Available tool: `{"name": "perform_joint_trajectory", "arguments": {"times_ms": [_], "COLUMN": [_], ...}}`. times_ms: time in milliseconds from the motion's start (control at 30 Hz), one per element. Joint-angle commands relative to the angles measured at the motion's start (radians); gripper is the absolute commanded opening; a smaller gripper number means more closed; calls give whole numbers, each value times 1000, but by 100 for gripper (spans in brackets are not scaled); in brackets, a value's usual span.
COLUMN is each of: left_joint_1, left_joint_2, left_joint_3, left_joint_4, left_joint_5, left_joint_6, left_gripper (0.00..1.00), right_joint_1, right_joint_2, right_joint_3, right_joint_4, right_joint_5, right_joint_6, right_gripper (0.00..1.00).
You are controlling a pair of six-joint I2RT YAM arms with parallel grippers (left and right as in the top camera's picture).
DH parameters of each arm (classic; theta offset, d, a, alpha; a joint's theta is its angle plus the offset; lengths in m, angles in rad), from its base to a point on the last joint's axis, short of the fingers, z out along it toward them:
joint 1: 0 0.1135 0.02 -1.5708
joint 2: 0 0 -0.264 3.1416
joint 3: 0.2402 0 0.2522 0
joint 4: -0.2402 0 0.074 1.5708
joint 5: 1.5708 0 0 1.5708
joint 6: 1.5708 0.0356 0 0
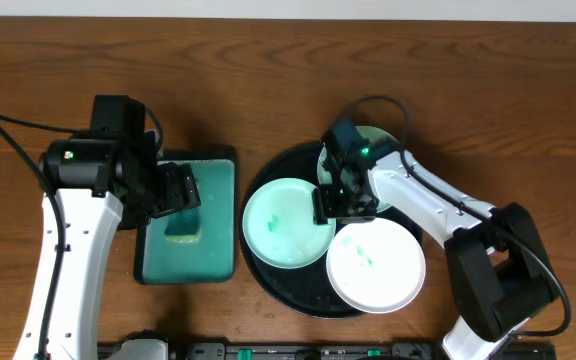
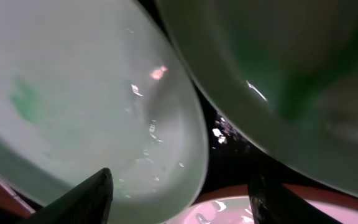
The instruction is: Clean dirty plates on tray and stack at the side
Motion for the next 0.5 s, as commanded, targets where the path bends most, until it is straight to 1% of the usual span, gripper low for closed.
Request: {"name": "perform_joint_trajectory", "arguments": {"times_ms": [0, 167, 300, 400, 433, 467], "left_joint_1": [-2, -2, -2, -2, -1, -1], "left_joint_2": [3, 3, 3, 3, 3, 3], "left_joint_3": [21, 21, 21, 21, 21, 21], "left_joint_4": [-2, 0, -1, 0, -1, -1], "left_joint_5": [9, 9, 9, 9, 9, 9], "left_joint_6": [-10, -10, -10, -10, -9, -9], "left_gripper": [87, 87, 87, 87, 87, 87], "right_joint_1": [6, 6, 6, 6, 6, 6], "right_joint_2": [-11, -11, -11, -11, -11, -11], "right_joint_3": [-34, -42, -45, -46, -46, -47], "right_joint_4": [31, 97, 153, 170, 169, 168], "right_joint_5": [14, 15, 15, 15, 15, 15], "right_joint_6": [31, 26, 25, 25, 25, 25], "right_gripper": [65, 53, 39, 34, 28, 20]}}
